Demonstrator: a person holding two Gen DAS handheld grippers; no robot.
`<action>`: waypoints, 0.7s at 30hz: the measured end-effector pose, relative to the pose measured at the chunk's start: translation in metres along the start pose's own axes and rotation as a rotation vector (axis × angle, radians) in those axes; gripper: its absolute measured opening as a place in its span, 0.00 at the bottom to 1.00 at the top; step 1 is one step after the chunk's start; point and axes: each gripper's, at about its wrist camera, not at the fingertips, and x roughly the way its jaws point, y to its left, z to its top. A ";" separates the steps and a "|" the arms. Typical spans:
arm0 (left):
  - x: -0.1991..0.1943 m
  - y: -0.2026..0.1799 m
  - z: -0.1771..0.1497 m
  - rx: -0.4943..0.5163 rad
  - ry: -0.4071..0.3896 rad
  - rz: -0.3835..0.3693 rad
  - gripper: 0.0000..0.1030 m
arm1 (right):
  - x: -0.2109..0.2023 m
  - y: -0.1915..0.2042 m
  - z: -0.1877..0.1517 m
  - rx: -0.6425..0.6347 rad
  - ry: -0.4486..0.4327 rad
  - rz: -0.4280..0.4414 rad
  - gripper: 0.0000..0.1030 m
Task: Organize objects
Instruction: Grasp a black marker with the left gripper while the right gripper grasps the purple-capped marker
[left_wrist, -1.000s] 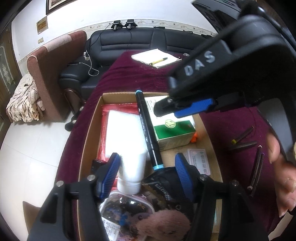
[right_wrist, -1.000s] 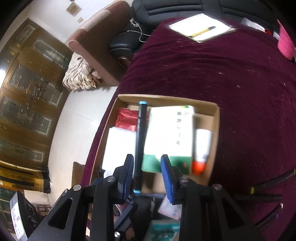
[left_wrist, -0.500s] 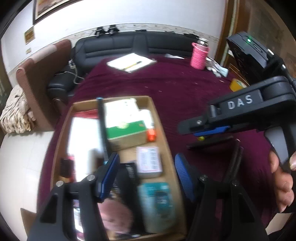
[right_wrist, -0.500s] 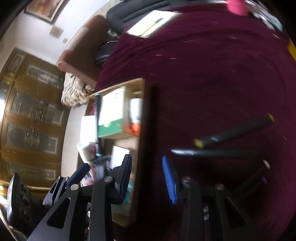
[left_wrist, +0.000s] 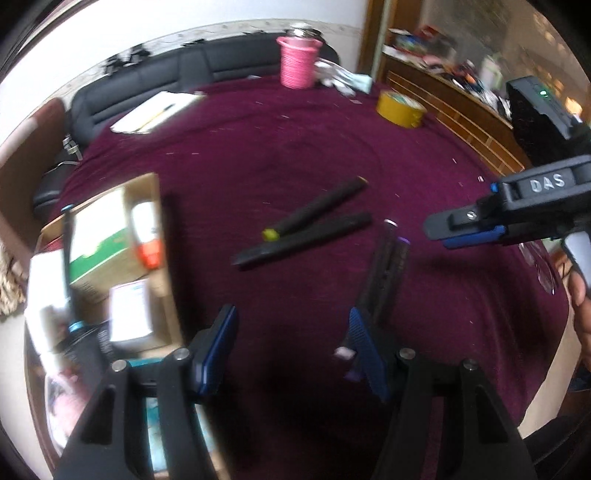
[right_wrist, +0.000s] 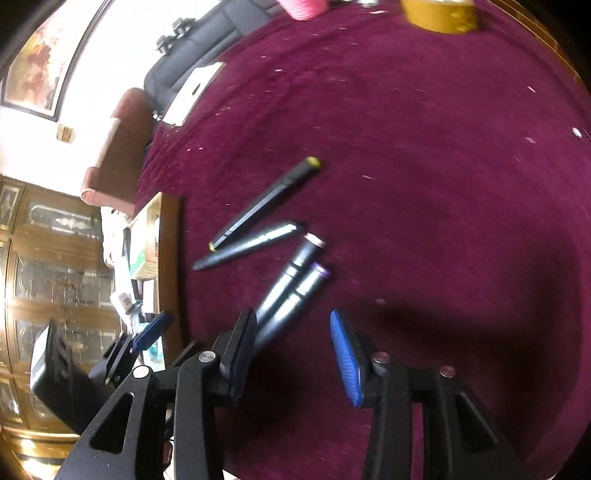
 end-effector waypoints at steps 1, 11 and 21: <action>0.004 -0.005 0.001 0.015 0.010 -0.003 0.60 | -0.003 -0.004 -0.002 0.005 -0.001 0.000 0.44; 0.055 -0.049 0.024 0.198 0.104 -0.008 0.59 | -0.029 -0.045 -0.017 0.049 -0.020 -0.029 0.46; 0.084 -0.051 0.040 0.217 0.151 -0.008 0.59 | -0.033 -0.056 -0.026 0.054 -0.012 -0.035 0.46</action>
